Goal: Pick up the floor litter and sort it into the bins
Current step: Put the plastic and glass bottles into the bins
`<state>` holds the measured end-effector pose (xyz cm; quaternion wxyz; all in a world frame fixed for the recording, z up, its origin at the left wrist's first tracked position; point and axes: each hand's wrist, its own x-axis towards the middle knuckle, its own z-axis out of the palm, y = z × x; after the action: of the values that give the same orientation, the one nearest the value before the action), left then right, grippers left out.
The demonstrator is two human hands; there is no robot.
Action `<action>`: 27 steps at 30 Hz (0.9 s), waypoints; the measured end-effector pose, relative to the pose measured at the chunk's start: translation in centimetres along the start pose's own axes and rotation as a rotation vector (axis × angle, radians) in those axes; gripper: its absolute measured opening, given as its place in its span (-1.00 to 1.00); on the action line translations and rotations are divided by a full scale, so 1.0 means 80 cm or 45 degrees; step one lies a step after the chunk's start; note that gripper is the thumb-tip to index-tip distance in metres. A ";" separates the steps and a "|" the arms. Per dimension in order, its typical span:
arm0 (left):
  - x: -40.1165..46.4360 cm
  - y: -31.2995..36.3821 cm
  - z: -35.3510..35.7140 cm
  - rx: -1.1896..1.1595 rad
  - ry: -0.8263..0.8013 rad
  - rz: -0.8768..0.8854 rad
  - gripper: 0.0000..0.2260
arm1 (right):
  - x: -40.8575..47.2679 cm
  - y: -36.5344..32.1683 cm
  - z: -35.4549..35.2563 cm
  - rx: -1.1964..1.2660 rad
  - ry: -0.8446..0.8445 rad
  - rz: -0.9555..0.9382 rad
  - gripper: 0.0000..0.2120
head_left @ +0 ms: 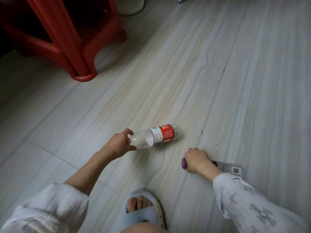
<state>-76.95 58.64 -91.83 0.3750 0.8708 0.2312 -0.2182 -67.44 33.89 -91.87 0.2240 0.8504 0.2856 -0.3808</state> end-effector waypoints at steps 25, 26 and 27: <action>-0.394 -0.221 -0.343 -0.424 1.678 -0.044 -0.72 | -0.196 -0.492 -0.359 1.020 1.072 -1.152 -0.79; -0.423 -0.242 -0.346 -0.451 1.779 -0.070 -0.73 | -0.213 -0.524 -0.360 1.046 1.043 -1.242 -0.77; -0.456 -0.264 -0.348 -0.490 1.880 -0.105 -0.73 | -0.230 -0.559 -0.359 1.069 1.006 -1.327 -0.75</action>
<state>-112.30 83.84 -65.93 0.2598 0.7008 0.4882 0.4507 -91.91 78.20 -67.40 -0.4432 0.6926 0.5392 -0.1820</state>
